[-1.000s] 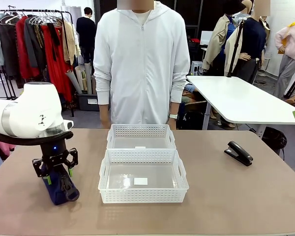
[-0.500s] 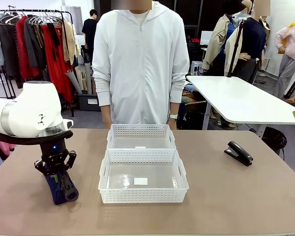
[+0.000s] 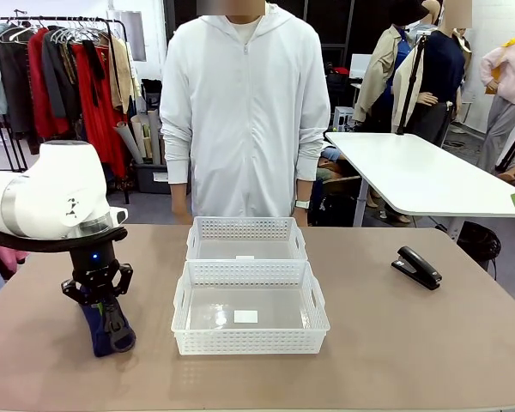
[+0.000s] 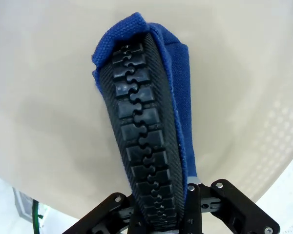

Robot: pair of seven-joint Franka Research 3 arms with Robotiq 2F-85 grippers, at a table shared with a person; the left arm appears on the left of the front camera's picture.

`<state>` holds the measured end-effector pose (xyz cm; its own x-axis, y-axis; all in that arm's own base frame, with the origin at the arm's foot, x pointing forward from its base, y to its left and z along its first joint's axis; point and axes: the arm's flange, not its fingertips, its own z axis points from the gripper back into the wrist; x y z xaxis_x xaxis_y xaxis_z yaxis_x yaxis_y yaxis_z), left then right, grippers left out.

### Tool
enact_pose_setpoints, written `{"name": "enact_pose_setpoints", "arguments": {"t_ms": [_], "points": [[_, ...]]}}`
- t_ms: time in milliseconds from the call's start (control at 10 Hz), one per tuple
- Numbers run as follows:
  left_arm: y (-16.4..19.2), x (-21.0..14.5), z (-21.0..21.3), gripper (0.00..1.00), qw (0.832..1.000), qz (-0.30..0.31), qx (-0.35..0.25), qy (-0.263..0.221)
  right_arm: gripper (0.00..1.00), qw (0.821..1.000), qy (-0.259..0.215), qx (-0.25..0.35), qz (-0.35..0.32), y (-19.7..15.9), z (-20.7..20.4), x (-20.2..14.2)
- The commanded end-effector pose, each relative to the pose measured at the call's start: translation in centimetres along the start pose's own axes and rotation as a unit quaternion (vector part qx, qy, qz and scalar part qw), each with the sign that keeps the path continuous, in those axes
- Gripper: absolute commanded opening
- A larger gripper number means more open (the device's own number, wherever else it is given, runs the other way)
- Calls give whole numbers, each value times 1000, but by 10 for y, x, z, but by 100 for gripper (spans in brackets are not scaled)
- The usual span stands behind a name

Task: Distribute items into two baskets.
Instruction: Pick up the Pencil pouch that the person points to.

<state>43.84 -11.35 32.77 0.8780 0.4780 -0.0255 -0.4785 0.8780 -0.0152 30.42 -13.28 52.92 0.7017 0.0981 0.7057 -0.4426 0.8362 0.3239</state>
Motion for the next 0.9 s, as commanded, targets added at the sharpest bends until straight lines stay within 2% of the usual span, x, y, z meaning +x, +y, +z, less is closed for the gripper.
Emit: {"name": "enact_pose_setpoints", "arguments": {"t_ms": [0, 400, 500, 600, 800], "points": [[0, 0, -1, 0, 1000, 0, 1, 1, 100, 1000, -10, 10, 1, 1, 0, 2], [0, 0, 0, 0, 1000, 0, 0, 0, 100, 1000, -10, 10, 1, 1, 0, 2], [3, -1, 22, 0, 999, -46, 14, 9, 100, 1000, -10, 10, 1, 1, 0, 2], [9, -3, 49, 0, 996, -76, 41, -3, 100, 1000, -10, 10, 1, 1, 0, 2], [19, -4, 96, 0, 991, -98, 86, -8, 100, 1000, -10, 10, 1, 1, 0, 2]]}}
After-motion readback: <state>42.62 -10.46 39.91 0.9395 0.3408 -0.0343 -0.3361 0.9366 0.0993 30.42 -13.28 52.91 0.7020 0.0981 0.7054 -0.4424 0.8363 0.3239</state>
